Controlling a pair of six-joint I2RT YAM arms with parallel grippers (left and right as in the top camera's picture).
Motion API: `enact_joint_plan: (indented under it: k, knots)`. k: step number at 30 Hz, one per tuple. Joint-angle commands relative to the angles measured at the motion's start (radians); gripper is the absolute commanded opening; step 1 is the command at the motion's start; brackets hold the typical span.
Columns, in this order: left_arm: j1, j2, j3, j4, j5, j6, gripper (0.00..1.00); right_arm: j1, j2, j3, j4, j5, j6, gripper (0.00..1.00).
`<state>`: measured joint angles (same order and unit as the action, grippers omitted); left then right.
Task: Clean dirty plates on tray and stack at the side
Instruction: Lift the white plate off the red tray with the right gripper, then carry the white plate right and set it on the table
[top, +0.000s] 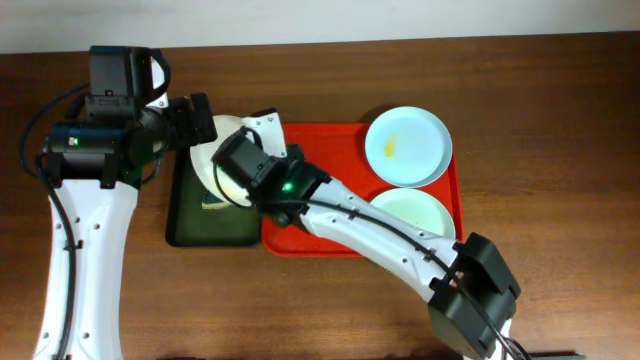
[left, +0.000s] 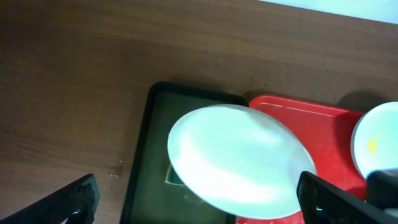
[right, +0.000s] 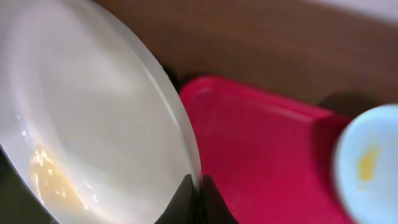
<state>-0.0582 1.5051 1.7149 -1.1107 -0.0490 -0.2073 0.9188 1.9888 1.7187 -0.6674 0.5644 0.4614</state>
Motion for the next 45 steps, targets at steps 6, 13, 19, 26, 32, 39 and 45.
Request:
enact_joint_plan:
  k: [6,13,19,26,32,39,45]
  knots:
    - [0.007,-0.002,0.003,0.001,0.008,-0.016,0.99,0.186,-0.002,0.021,0.030,0.491,-0.179,0.04]
    - [0.007,-0.002,0.003,0.001,0.008,-0.016,0.99,0.312,-0.002,0.021,0.030,0.766,-0.204,0.04]
    - [0.007,-0.002,0.003,0.001,0.008,-0.016,1.00,0.330,-0.002,0.021,0.030,0.832,-0.203,0.04]
    - [0.007,-0.002,0.003,0.001,0.008,-0.016,0.99,0.237,-0.002,0.021,0.031,0.487,-0.179,0.04]
    - [0.007,-0.002,0.003,0.001,0.008,-0.016,0.99,0.035,-0.002,0.021,-0.108,-0.009,0.165,0.04]
    - [0.007,-0.002,0.003,0.001,0.008,-0.016,1.00,-0.287,-0.062,0.021,-0.204,-0.532,0.127,0.04]
    - [0.007,-0.002,0.003,0.001,0.008,-0.016,0.99,-0.721,-0.075,0.021,-0.365,-0.690,0.111,0.04]
